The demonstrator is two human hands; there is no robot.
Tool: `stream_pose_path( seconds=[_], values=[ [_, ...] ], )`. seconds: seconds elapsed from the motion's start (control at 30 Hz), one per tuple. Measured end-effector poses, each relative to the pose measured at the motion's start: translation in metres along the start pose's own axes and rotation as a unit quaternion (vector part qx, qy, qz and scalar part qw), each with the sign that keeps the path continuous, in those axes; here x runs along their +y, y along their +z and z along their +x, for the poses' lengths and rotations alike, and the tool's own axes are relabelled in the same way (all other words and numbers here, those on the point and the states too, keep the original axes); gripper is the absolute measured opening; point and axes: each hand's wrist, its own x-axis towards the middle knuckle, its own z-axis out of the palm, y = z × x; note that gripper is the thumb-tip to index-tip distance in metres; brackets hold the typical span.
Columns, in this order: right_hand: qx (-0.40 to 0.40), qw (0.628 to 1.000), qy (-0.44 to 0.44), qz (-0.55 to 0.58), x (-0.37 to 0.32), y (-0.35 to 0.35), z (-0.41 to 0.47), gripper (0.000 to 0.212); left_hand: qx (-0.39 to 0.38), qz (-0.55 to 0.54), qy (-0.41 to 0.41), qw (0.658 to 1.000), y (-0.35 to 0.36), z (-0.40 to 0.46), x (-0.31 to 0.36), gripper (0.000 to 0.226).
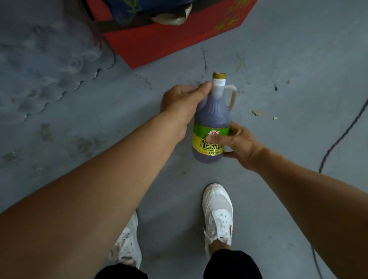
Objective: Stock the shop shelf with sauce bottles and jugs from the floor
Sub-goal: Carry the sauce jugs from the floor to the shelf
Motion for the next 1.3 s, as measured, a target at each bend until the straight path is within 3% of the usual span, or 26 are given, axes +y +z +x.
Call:
stream_pose_path(
  seconds=[0.13, 0.23, 0.4, 0.5, 0.63, 0.87, 1.03, 1.3],
  values=[
    [0.028, 0.999, 0.004, 0.016, 0.003, 0.003, -0.012, 0.05, 0.053, -0.012, 0.028, 0.998, -0.012, -0.038, -0.033, 0.038],
    [0.038, 0.999, 0.006, 0.01, 0.007, 0.009, -0.017, 0.05, 0.073, -0.047, -0.019, 0.996, -0.02, -0.073, -0.086, 0.048],
    [0.039, 0.999, 0.009, -0.009, 0.015, 0.015, -0.016, 0.054, 0.22, -0.01, -0.037, 0.975, -0.053, -0.085, -0.157, 0.07],
    [0.031, 0.999, 0.006, -0.025, 0.019, 0.017, -0.013, 0.06, 0.2, 0.036, 0.033, 0.979, -0.073, -0.06, -0.175, 0.115],
    [0.03, 0.999, 0.0, -0.038, 0.025, 0.016, -0.005, 0.061, 0.143, 0.09, 0.103, 0.98, -0.085, -0.021, -0.18, 0.132],
    [0.041, 0.999, -0.006, -0.005, 0.041, 0.018, 0.006, 0.059, 0.117, 0.035, 0.176, 0.977, -0.099, 0.012, -0.177, 0.12],
    [0.051, 0.999, 0.0, 0.009, 0.053, 0.026, 0.006, 0.051, 0.124, 0.086, 0.187, 0.971, -0.105, 0.01, -0.175, 0.097],
    [0.039, 0.999, 0.009, -0.004, 0.061, 0.045, 0.006, 0.058, 0.144, 0.123, 0.187, 0.964, -0.111, 0.018, -0.169, 0.091]
  ],
)
